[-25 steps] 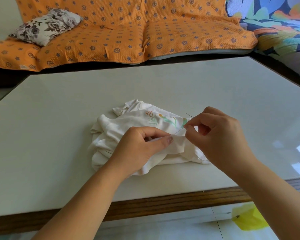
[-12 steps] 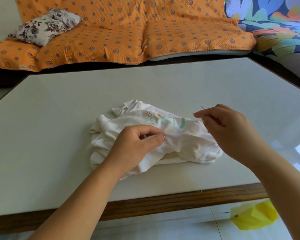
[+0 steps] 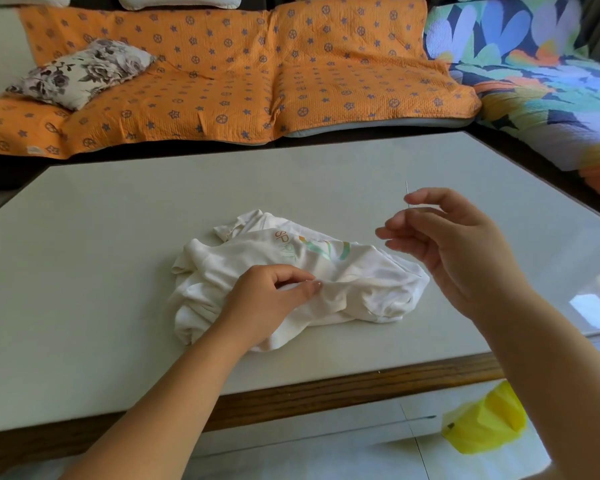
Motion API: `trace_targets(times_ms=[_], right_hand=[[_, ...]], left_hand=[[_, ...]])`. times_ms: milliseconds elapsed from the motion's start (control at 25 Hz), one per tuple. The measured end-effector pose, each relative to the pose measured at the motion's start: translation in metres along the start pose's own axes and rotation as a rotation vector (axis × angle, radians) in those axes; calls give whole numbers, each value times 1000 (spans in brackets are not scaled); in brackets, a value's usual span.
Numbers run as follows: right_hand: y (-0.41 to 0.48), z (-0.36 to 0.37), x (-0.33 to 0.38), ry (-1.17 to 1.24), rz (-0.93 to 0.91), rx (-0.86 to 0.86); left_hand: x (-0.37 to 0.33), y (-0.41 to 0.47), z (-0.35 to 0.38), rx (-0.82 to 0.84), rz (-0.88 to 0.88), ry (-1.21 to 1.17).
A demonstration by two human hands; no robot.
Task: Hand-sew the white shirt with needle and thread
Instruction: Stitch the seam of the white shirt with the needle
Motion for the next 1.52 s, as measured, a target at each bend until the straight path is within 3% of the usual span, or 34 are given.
trace_targets(times_ms=[120,200,520,800,1160,1360,1520], right_hand=[[-3,2,2,247,52,0],[-8,-3,10,289,28,-31],[-26,-36,36,137,-83,-236],[-43,-51,49,0,-137,-317],[-43,-78,61,149,-217,-447],[-50,-84,70,-183,-401,-591],[-51,-76,72,-402,-431,-588]], left_hand=[[8,0,6,-7,1,75],[10,-3,7,-8,10,125],[11,-11,10,-34,45,443],[5,-13,15,-38,58,549],[6,-11,16,-42,52,596],[4,-12,16,-44,60,583],[4,-13,15,-47,49,586]])
Point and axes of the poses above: each hand's wrist, its own y-axis towards the middle knuckle, its own z-axis out of the palm, x = y × z, the point moved 7 cm from there along y, towards the middle knuckle, and after that the axes turned 1 degree about -z, right-handed, at the moved point
